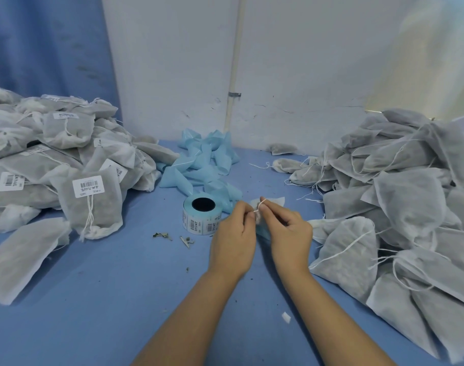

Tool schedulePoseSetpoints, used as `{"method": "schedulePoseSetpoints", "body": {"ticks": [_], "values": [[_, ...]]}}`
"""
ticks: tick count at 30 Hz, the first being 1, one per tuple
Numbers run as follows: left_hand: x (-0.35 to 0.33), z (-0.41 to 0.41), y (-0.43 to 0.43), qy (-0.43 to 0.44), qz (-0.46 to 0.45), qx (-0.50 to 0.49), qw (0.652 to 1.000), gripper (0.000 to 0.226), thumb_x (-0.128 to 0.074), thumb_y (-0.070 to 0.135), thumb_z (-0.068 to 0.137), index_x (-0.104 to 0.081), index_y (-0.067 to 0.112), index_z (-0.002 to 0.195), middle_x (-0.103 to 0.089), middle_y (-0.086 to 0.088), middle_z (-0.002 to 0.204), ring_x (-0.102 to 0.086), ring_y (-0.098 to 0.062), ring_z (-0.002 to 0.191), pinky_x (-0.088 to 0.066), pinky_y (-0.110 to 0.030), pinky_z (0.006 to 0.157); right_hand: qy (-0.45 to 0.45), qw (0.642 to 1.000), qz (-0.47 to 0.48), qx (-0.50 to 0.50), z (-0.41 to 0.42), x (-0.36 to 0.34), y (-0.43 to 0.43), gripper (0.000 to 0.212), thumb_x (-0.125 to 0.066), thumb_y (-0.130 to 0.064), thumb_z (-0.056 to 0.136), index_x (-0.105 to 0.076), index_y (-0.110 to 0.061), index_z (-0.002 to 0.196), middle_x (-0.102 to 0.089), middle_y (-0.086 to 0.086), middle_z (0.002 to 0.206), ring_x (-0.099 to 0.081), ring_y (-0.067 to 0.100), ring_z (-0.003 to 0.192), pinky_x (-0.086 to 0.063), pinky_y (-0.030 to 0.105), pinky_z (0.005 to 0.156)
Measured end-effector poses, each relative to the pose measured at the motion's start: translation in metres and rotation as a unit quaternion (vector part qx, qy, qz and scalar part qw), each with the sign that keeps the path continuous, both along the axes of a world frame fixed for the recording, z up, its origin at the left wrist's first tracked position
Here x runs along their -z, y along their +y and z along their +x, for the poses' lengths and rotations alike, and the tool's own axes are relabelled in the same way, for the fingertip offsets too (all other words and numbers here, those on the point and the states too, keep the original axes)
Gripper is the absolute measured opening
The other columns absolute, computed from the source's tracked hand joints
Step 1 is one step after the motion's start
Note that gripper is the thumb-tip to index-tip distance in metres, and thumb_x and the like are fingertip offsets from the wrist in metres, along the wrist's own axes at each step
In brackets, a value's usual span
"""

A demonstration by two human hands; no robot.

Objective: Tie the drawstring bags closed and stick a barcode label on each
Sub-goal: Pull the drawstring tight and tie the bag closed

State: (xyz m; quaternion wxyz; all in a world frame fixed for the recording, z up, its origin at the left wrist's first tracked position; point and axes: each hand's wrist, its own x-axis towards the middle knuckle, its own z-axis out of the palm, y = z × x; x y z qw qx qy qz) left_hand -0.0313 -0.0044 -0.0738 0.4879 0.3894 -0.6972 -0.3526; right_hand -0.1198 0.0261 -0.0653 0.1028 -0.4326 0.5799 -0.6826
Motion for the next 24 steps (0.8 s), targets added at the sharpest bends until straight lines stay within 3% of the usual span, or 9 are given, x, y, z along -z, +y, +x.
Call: {"method": "schedulePoseSetpoints", "body": {"ticks": [2,5,8,11,15,18,20,22,24], "values": [[-0.001,0.0,0.0,0.026,0.023,0.0,0.999,0.018,-0.04,0.027,0.098,-0.044,0.026,0.081,-0.06,0.0,0.066,-0.058,-0.019,0.065,-0.049,-0.044,0.068,-0.03,0.999,0.009,-0.019,-0.002,-0.001,-0.001,0.02,-0.071,-0.016,0.083,-0.075,-0.036,0.085,-0.074,-0.017,0.091,-0.064,0.015,0.102,-0.049,0.038,0.094],[-0.002,0.001,-0.001,0.056,0.044,0.001,0.997,0.016,-0.038,0.03,0.1,-0.043,0.027,0.085,-0.06,0.001,0.061,-0.06,-0.012,0.053,-0.05,-0.041,0.068,-0.016,0.999,0.016,-0.036,-0.001,-0.002,0.0,0.024,-0.073,-0.016,0.082,-0.074,-0.04,0.078,-0.074,-0.016,0.087,-0.064,0.02,0.102,-0.049,0.042,0.094],[-0.001,0.001,-0.001,0.065,0.035,-0.006,0.997,0.014,-0.035,0.034,0.1,-0.041,0.029,0.089,-0.057,0.001,0.054,-0.058,-0.011,0.047,-0.047,-0.035,0.06,0.047,0.998,0.019,-0.039,0.0,-0.002,0.001,0.022,-0.073,-0.019,0.082,-0.073,-0.041,0.078,-0.073,-0.02,0.085,-0.062,0.017,0.101,-0.047,0.03,0.09],[-0.002,0.001,-0.001,0.06,0.016,-0.016,0.998,0.013,-0.035,0.035,0.101,-0.041,0.032,0.09,-0.056,0.0,0.053,-0.058,-0.016,0.048,-0.048,-0.039,0.057,0.13,0.991,0.02,-0.017,0.001,-0.003,0.002,0.018,-0.073,-0.022,0.082,-0.072,-0.04,0.079,-0.07,-0.024,0.081,-0.055,0.001,0.094,-0.037,0.011,0.082],[-0.003,0.001,0.0,0.046,-0.023,-0.035,0.998,0.01,-0.042,0.03,0.1,-0.052,0.03,0.102,-0.063,0.004,0.09,-0.064,-0.022,0.075,-0.051,-0.042,0.071,0.162,0.986,0.026,-0.003,0.001,-0.003,0.004,0.019,-0.071,-0.021,0.083,-0.07,-0.04,0.078,-0.067,-0.024,0.079,-0.051,-0.001,0.093,-0.035,0.011,0.081],[-0.005,0.0,0.003,0.095,-0.027,-0.016,0.995,0.016,-0.047,0.02,0.099,-0.053,0.035,0.098,-0.061,0.008,0.108,-0.063,-0.015,0.081,-0.049,-0.022,0.07,0.168,0.985,0.035,0.015,0.001,-0.002,0.004,0.015,-0.072,-0.019,0.082,-0.071,-0.033,0.077,-0.067,-0.02,0.08,-0.051,0.002,0.092,-0.034,0.009,0.079],[-0.006,-0.001,0.004,0.122,-0.008,0.003,0.993,0.018,-0.049,0.015,0.098,-0.054,0.032,0.095,-0.064,0.007,0.101,-0.06,-0.008,0.076,-0.045,-0.014,0.068,0.153,0.988,0.035,0.016,0.004,-0.002,0.003,0.018,-0.072,-0.013,0.081,-0.068,-0.029,0.074,-0.063,-0.019,0.08,-0.052,0.003,0.086,-0.036,0.011,0.077],[-0.007,-0.002,0.003,0.15,0.029,0.018,0.988,0.016,-0.048,0.012,0.098,-0.056,0.025,0.091,-0.066,0.006,0.089,-0.06,-0.007,0.071,-0.046,-0.014,0.066,0.083,0.996,0.035,-0.007,0.008,-0.003,0.002,0.021,-0.072,-0.008,0.079,-0.064,-0.026,0.072,-0.056,-0.014,0.086,-0.054,0.005,0.076,-0.045,0.019,0.074],[-0.008,-0.004,0.003,0.186,0.065,0.033,0.98,0.016,-0.046,0.008,0.098,-0.055,0.019,0.089,-0.067,0.003,0.091,-0.064,-0.009,0.081,-0.049,-0.017,0.074,0.001,0.999,0.035,-0.039,0.011,-0.006,0.001,0.022,-0.071,-0.003,0.079,-0.063,-0.021,0.07,-0.048,-0.007,0.094,-0.055,0.003,0.07,-0.051,0.023,0.071]]}}
